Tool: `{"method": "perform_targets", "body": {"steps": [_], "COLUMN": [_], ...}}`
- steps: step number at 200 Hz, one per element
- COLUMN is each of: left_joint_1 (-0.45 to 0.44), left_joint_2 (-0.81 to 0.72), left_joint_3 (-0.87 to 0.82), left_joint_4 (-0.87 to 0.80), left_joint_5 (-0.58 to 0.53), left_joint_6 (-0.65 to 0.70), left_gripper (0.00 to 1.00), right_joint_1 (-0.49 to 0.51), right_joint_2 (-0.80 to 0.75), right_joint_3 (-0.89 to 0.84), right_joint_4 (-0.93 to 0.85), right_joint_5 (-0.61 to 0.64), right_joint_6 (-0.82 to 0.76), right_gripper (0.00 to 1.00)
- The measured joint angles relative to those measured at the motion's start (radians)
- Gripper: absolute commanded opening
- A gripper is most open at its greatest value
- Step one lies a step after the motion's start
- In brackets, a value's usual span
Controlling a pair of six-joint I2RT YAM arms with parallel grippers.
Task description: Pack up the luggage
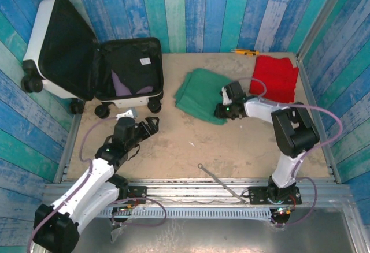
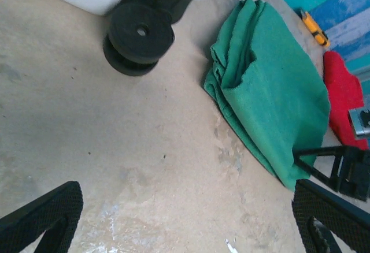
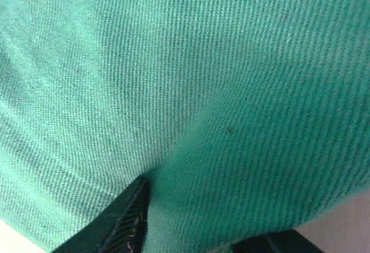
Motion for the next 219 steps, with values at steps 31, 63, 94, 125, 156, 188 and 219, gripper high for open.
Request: {"method": "perform_targets", "body": {"steps": [31, 63, 94, 125, 156, 188, 219], "left_joint_1": [-0.034, -0.039, -0.039, -0.04, -0.04, -0.016, 0.073], "left_joint_2": [0.09, 0.158, 0.187, 0.265, 0.346, 0.377, 0.367], "left_joint_3": [0.069, 0.151, 0.172, 0.202, 0.233, 0.234, 0.21], "left_joint_4": [0.006, 0.012, 0.017, 0.0, -0.027, -0.042, -0.032], "left_joint_5": [0.031, 0.06, 0.077, 0.079, 0.077, 0.081, 0.111], "left_joint_6": [0.049, 0.106, 0.146, 0.216, 0.254, 0.252, 0.236], "left_gripper": [0.94, 0.94, 0.94, 0.94, 0.94, 0.94, 0.94], "right_joint_1": [-0.026, -0.1, -0.032, 0.078, 0.17, 0.266, 0.322], "right_joint_2": [-0.12, -0.208, -0.203, -0.047, 0.149, 0.3, 0.321], "right_joint_3": [-0.091, -0.032, 0.197, 0.431, 0.555, 0.632, 0.585], "right_joint_4": [-0.083, -0.242, -0.337, -0.352, -0.376, -0.393, -0.359], "right_joint_5": [0.059, 0.142, 0.188, 0.185, 0.177, 0.164, 0.165], "right_joint_6": [0.018, 0.016, 0.002, -0.007, -0.002, -0.002, -0.004], "right_gripper": [0.69, 0.72, 0.72, 0.75, 0.73, 0.68, 0.59]}}
